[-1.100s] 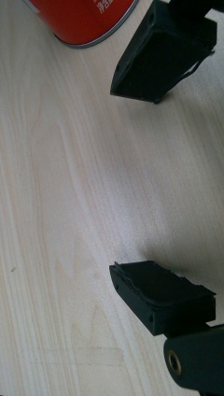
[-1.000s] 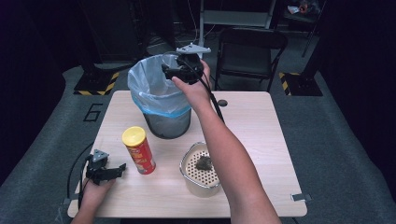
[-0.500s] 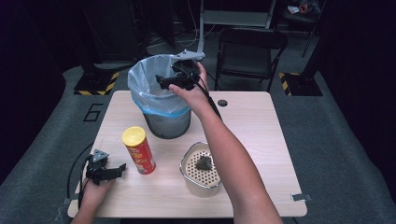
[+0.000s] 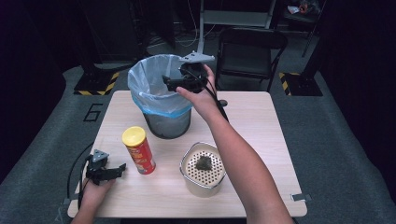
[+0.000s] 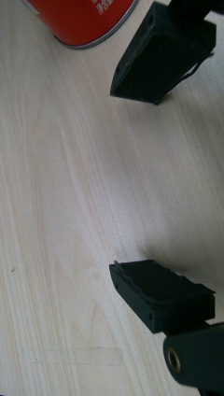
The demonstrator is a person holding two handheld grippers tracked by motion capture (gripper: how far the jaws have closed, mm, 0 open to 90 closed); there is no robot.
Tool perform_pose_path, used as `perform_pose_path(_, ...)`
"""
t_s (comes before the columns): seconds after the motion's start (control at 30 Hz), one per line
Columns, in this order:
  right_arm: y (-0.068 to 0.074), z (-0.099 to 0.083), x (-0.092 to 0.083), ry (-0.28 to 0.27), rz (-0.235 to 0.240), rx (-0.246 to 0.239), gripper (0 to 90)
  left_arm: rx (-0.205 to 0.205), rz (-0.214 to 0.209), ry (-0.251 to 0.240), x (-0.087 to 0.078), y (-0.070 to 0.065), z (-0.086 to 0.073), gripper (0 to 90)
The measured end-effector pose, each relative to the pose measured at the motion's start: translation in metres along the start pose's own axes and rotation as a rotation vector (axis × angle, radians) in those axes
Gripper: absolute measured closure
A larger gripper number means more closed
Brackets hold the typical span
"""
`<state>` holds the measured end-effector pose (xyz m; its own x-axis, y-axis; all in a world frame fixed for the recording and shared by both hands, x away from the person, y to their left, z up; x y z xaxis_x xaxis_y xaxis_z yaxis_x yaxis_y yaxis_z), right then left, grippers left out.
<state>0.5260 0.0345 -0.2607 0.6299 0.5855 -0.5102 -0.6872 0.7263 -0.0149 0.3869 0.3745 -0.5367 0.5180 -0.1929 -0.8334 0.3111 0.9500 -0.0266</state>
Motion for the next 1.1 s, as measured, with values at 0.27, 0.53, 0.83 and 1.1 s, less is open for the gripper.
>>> perform_pose_path(0.27, 0.006, -0.01, -0.014, -0.006, 0.006, -0.017, 25.1, -0.014, 0.012, -0.029, 0.002, -0.001, -0.001, 14.7)
perform_pose_path(0.53, 0.004, -0.025, -0.025, -0.016, 0.022, -0.042, 26.6, 0.001, 0.006, -0.007, -0.001, -0.002, 0.001, 16.2)
perform_pose_path(0.83, -0.006, -0.044, -0.045, -0.039, 0.01, -0.076, 27.2, -0.013, -0.034, -0.001, -0.006, -0.006, 0.003, 17.5)
perform_pose_path(1.1, -0.013, -0.07, -0.062, -0.051, -0.017, -0.077, 28.0, -0.063, -0.091, -0.026, -0.023, -0.007, 0.01, 14.3)
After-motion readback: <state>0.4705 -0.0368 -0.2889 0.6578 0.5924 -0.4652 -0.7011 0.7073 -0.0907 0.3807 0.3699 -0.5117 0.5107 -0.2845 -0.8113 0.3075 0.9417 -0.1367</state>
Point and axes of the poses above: each handheld gripper's, and its own axes: x roughly forward along the jaws, z roughly out of its top, y roughly to its left, the point moved 1 cm from there along x, roughly forward along the jaws, and after that the axes turned 14 degrees about y, right-handed, at the moved point
